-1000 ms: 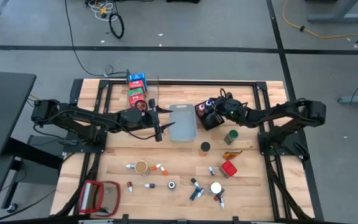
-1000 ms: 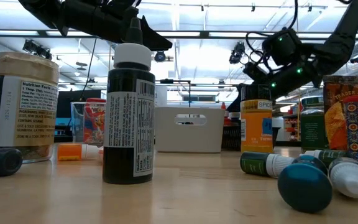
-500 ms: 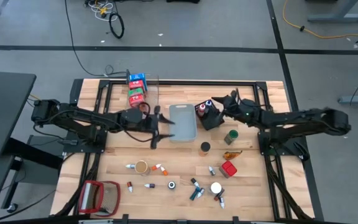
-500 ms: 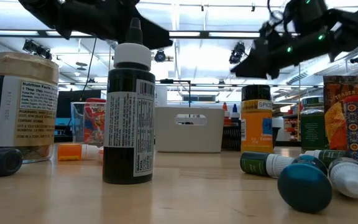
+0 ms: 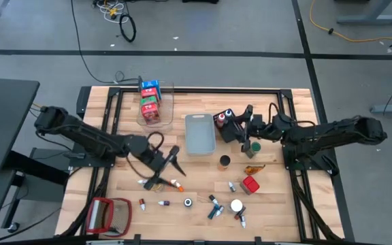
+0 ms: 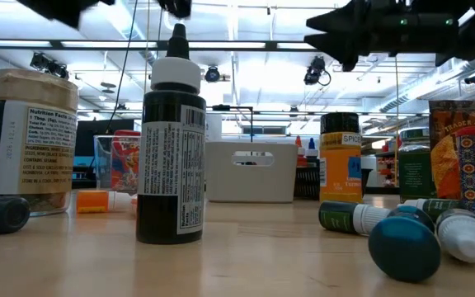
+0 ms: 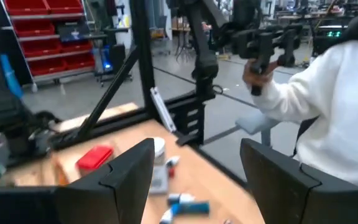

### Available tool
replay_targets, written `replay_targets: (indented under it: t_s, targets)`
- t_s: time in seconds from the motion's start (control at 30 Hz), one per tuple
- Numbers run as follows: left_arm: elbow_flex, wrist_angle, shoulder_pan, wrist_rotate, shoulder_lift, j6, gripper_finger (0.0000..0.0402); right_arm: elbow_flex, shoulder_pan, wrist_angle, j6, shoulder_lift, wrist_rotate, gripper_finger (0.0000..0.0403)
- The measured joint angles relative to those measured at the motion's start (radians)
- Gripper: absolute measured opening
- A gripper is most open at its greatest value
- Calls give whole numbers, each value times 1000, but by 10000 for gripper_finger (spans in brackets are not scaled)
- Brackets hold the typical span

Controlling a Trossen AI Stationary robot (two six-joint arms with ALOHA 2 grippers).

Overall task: Pick & Place Kitchen Items
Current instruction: Put the black food color bottle into the black bin

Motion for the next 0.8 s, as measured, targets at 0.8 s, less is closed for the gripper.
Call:
replay_targets:
  t_s: [0.8]
  targets:
    - [269,-319,-138,-171,376,-72,247,0,117,-14,26,0,1,219]
